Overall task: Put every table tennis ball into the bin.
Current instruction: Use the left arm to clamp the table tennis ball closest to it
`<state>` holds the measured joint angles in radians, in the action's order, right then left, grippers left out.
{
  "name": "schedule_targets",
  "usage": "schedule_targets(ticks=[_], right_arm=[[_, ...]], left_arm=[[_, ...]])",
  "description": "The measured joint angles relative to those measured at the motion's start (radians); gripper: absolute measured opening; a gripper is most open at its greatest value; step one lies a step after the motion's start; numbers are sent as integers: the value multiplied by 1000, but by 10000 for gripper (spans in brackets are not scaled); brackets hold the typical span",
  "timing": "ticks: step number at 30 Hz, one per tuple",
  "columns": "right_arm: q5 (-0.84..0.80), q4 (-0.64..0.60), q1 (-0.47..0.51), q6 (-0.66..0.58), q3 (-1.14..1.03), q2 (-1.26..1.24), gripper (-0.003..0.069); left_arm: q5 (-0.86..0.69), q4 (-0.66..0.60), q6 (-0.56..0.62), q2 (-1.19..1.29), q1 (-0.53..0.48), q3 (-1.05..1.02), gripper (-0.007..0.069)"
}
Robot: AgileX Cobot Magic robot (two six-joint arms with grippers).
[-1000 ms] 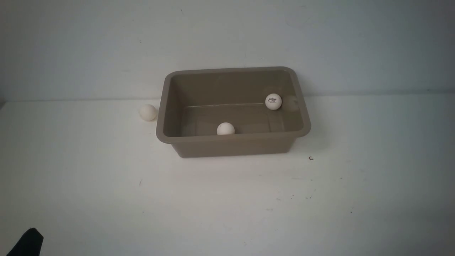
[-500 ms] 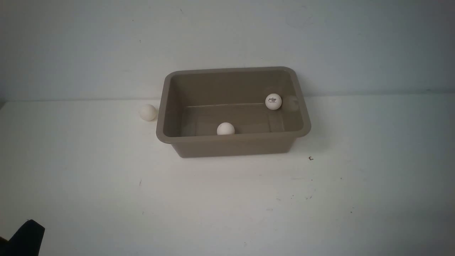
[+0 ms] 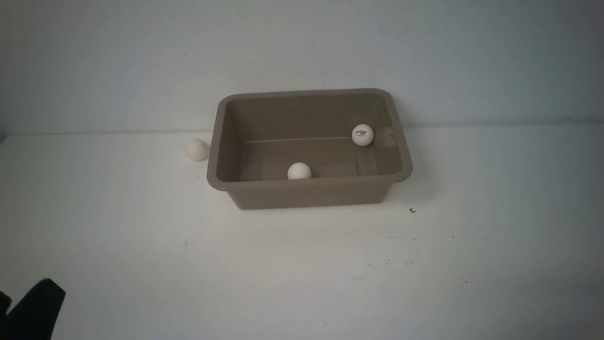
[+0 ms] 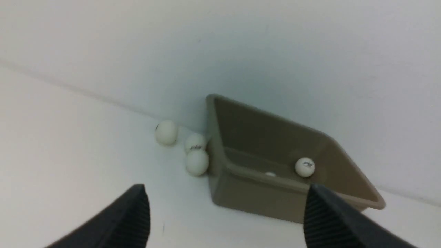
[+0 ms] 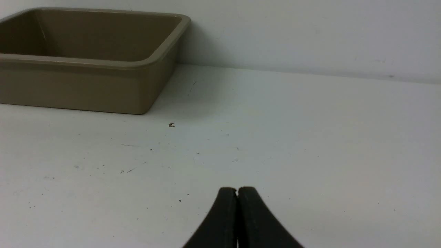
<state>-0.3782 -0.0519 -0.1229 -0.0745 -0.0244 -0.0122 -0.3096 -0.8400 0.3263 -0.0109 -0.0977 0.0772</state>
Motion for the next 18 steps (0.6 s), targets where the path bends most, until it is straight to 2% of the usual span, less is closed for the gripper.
schedule_targets(ticks=[4,11,14,16,18], right_arm=[[0,0,0,0,0,0,-18],[0,0,0,0,0,0,-18],[0,0,0,0,0,0,-18],[0,0,0,0,0,0,-18],[0,0,0,0,0,0,-18]], left_arm=[[-100,-4,138,49,0,147,541],[-322,71,223,237,0,337,541],[-447,169,262,404,0,458,541],[-458,218,277,462,0,500,541],[-457,321,283,566,0,580,541]])
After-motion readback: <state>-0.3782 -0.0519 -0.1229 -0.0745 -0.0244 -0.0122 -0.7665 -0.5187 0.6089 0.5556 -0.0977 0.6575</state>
